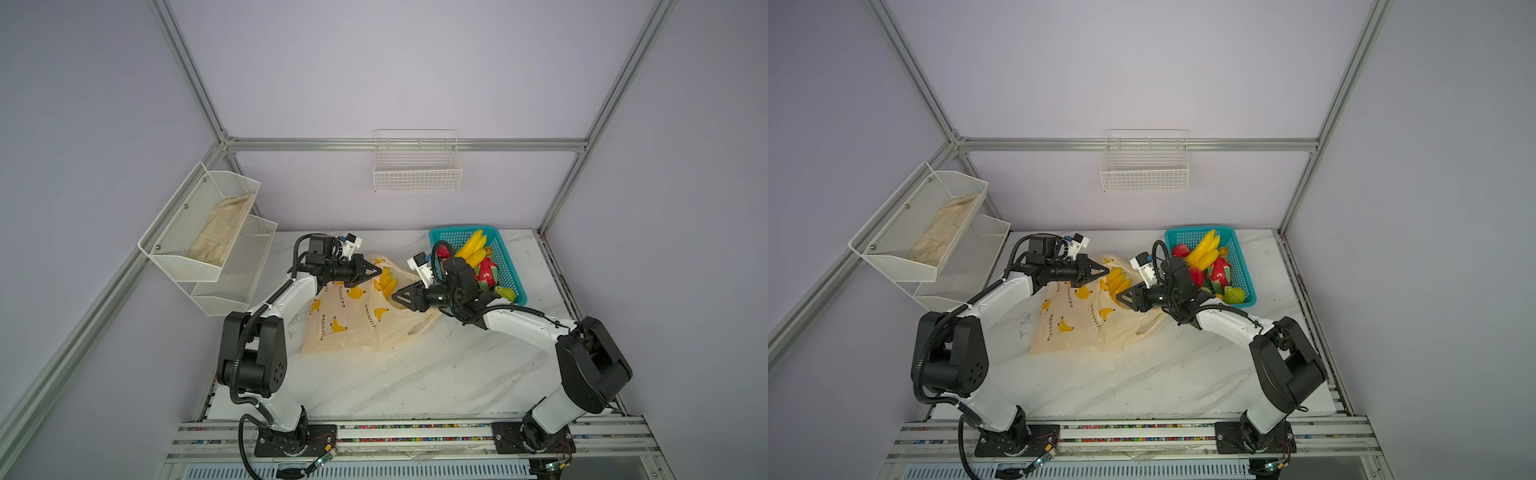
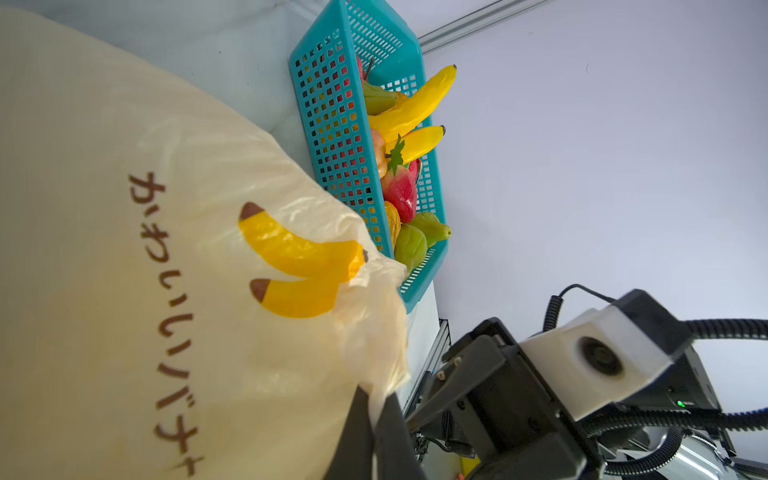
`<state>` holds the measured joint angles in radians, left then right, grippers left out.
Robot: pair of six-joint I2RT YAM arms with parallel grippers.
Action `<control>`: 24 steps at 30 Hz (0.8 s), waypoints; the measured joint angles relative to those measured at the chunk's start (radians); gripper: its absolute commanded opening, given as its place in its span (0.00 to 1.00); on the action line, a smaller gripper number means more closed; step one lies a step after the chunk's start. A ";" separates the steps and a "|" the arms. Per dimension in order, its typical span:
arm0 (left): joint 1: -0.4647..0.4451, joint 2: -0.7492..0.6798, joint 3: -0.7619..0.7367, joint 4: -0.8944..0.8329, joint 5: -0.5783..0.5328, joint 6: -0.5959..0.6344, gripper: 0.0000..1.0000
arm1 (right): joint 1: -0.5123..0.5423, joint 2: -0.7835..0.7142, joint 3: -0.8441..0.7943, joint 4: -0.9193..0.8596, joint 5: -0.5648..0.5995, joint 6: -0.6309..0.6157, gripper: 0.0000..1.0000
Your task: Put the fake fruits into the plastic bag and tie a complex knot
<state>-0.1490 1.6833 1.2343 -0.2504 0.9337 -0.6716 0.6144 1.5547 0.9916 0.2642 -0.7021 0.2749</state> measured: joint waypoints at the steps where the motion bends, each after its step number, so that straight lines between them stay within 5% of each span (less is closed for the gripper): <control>1: 0.004 0.000 0.000 0.000 -0.002 0.000 0.00 | -0.007 -0.035 -0.006 -0.013 0.004 -0.016 0.42; 5: 0.018 0.000 0.000 0.000 -0.008 -0.001 0.00 | -0.023 -0.153 -0.027 -0.057 0.074 -0.066 0.47; 8: 0.023 0.000 0.000 0.000 -0.015 -0.001 0.00 | -0.040 -0.229 -0.037 -0.128 0.209 -0.116 0.67; 15: 0.023 0.000 0.000 -0.001 -0.023 -0.001 0.00 | -0.049 -0.220 -0.041 -0.243 0.470 -0.247 0.84; 20: 0.023 0.000 0.000 -0.001 -0.025 -0.001 0.00 | -0.030 -0.118 -0.041 -0.243 0.503 -0.291 0.85; 24: 0.023 0.000 0.000 -0.001 -0.025 -0.001 0.00 | -0.019 -0.008 -0.029 -0.233 0.506 -0.315 0.75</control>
<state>-0.1265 1.6833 1.2343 -0.2516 0.9085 -0.6724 0.5949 1.5471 0.9623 0.0307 -0.1959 -0.0402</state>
